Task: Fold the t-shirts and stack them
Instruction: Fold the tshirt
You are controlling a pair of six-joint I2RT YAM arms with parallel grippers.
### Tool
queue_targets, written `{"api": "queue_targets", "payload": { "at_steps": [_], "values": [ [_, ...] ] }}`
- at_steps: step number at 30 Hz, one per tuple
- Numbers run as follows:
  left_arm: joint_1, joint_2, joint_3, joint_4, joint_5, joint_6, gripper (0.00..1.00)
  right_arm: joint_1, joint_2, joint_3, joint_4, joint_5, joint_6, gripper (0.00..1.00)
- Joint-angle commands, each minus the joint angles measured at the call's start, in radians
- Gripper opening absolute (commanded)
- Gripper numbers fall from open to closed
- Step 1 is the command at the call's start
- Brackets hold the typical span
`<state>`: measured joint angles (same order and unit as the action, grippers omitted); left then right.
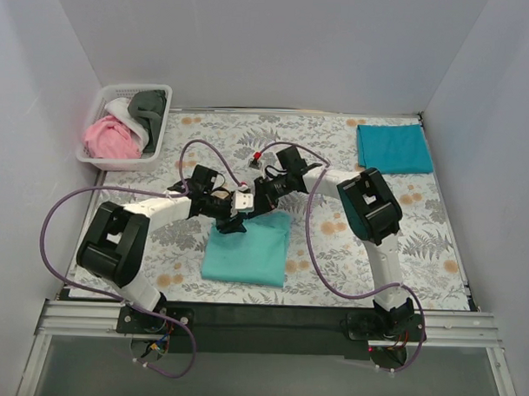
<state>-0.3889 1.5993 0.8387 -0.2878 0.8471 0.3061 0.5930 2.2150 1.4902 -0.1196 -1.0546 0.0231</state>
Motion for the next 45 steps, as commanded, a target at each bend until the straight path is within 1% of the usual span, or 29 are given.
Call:
{"api": "queue_targets", "payload": {
  "at_steps": [1,6,9,10,11,13,16,17,18,22,23,27,32,36,39,43,45],
  "values": [
    [-0.016,0.008,-0.003,0.032,-0.006,0.025,0.42,0.010,-0.015,-0.036,0.034,-0.015,0.005,0.15],
    [-0.033,0.043,0.003,0.033,-0.019,0.034,0.38,0.010,0.015,-0.070,0.032,0.016,-0.018,0.12],
    [-0.036,0.054,0.003,0.032,-0.020,0.034,0.32,0.010,0.022,-0.088,0.032,0.021,-0.020,0.12],
    [-0.034,0.056,0.003,0.033,-0.022,0.037,0.28,0.011,0.023,-0.090,0.031,0.024,-0.018,0.11],
    [-0.036,0.059,0.005,0.033,-0.022,0.037,0.26,0.010,0.023,-0.091,0.031,0.025,-0.046,0.11],
    [-0.038,0.073,0.011,0.032,-0.028,0.037,0.22,0.008,0.028,-0.091,0.029,0.027,-0.049,0.11],
    [-0.038,0.085,0.028,0.022,-0.026,0.024,0.11,0.010,0.034,-0.090,0.028,0.024,-0.051,0.11],
    [-0.036,0.083,0.031,0.019,-0.026,0.024,0.03,0.010,0.037,-0.091,0.028,0.025,-0.052,0.10],
    [-0.039,0.079,0.036,0.016,-0.025,0.021,0.01,0.010,0.038,-0.091,0.028,0.022,-0.055,0.10],
    [-0.038,0.012,0.024,0.015,-0.008,0.016,0.00,0.010,0.046,-0.097,0.028,0.012,-0.063,0.09],
    [-0.038,-0.025,0.020,0.013,0.000,0.014,0.00,0.010,0.049,-0.099,0.028,0.010,-0.066,0.09],
    [-0.038,-0.079,0.026,0.009,0.017,0.001,0.00,0.008,0.055,-0.100,0.028,-0.010,-0.071,0.08],
    [-0.038,-0.087,0.037,0.016,0.003,0.008,0.00,0.010,0.058,-0.105,0.028,-0.027,-0.071,0.07],
    [-0.038,-0.090,0.030,0.067,-0.009,0.004,0.00,0.010,0.060,-0.104,0.029,-0.056,-0.071,0.07],
    [-0.038,-0.090,0.020,0.146,-0.023,-0.016,0.00,0.010,0.066,-0.100,0.028,-0.073,-0.071,0.07],
    [-0.038,-0.107,0.007,0.211,-0.019,-0.024,0.00,0.010,0.071,-0.097,0.028,-0.091,-0.071,0.07],
    [-0.038,-0.104,0.008,0.219,-0.020,-0.021,0.00,0.010,0.074,-0.094,0.026,-0.094,-0.069,0.07]
  ]
}}
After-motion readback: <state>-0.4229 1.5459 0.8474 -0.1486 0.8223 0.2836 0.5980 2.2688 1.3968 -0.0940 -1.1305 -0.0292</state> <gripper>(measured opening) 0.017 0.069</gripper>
